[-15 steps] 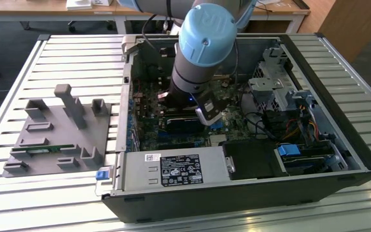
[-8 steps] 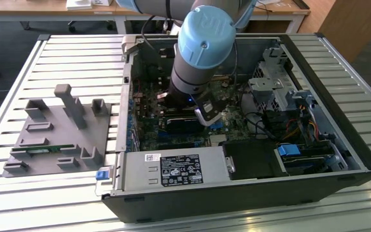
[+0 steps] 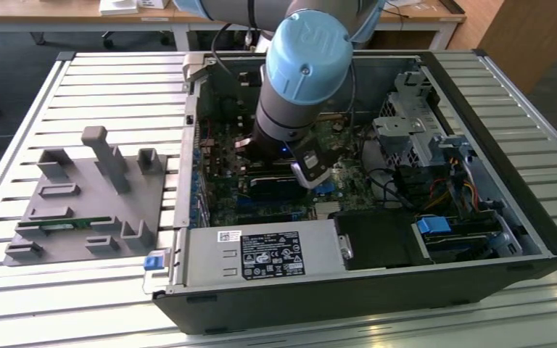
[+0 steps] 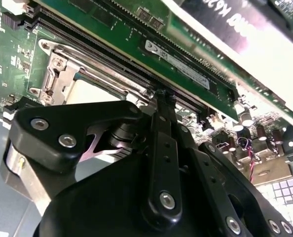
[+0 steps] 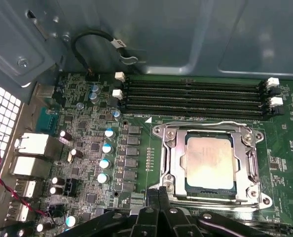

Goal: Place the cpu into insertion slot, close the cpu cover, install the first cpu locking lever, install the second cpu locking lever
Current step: 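Install the second cpu locking lever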

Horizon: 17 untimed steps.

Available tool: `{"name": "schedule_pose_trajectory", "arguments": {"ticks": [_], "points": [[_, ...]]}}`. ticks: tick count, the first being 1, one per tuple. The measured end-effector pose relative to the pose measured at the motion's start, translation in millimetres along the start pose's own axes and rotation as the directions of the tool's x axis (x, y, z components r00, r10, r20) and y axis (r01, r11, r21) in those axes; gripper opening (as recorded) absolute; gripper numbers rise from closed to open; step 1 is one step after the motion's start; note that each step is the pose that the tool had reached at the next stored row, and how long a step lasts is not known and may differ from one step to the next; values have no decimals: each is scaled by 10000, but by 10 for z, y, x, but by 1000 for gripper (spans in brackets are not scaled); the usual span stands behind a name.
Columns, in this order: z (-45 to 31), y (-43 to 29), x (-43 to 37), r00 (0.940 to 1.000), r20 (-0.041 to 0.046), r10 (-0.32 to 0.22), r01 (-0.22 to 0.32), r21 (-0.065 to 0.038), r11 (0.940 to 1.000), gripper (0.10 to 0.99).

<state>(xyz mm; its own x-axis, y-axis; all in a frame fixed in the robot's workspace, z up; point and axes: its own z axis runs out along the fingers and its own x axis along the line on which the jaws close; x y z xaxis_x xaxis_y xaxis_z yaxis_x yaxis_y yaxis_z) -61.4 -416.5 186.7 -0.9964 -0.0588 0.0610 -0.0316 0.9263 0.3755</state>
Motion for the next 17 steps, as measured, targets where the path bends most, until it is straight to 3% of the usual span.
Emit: {"name": "schedule_pose_trajectory", "arguments": {"ticks": [12,17], "points": [[43,40,26,10000,8,-17,17,-170,9999,106],[-19,63,33,10000,7,-14,14,-165,9999,106]]}}
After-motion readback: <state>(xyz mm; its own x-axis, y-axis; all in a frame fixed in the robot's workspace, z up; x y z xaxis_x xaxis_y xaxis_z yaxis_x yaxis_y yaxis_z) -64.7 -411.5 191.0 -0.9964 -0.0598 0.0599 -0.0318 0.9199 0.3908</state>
